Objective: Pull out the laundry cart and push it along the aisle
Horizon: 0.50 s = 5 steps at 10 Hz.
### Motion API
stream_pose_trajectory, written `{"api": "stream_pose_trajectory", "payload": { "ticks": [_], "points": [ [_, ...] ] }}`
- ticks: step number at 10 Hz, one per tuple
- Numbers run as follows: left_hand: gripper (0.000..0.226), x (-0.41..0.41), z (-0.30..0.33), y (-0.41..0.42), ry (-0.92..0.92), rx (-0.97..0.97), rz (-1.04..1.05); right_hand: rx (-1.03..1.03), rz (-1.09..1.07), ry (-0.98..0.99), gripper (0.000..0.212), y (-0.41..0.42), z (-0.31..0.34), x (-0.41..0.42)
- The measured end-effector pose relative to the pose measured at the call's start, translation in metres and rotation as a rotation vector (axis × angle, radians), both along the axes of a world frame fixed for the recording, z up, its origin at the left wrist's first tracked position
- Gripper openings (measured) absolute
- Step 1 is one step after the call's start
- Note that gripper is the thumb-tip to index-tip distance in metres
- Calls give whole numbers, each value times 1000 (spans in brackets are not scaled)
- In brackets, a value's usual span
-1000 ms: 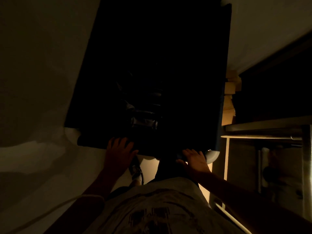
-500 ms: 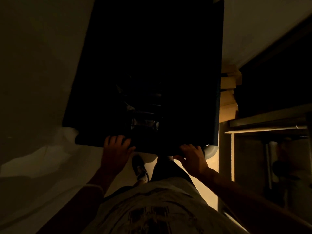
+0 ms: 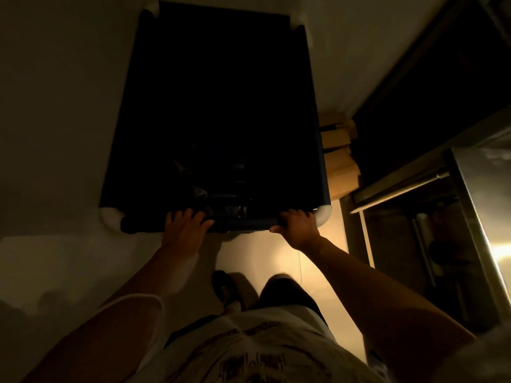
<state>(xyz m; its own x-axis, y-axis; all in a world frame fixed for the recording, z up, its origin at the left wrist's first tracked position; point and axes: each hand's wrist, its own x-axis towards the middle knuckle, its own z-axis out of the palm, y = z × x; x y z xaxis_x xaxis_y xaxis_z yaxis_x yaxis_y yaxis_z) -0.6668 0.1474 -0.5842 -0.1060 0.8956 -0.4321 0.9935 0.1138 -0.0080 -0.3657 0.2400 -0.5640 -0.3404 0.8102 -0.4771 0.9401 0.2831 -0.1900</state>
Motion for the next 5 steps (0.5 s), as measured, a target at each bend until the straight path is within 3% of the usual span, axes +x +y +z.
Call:
{"api": "stream_pose_trajectory", "payload": {
  "ticks": [2, 5],
  "points": [
    [50, 16, 11, -13, -132, 144, 265, 89, -89, 161, 57, -24, 13, 12],
    [50, 55, 32, -70, -163, 283, 316, 182, -100, 283, 53, -80, 36, 97]
  ]
}}
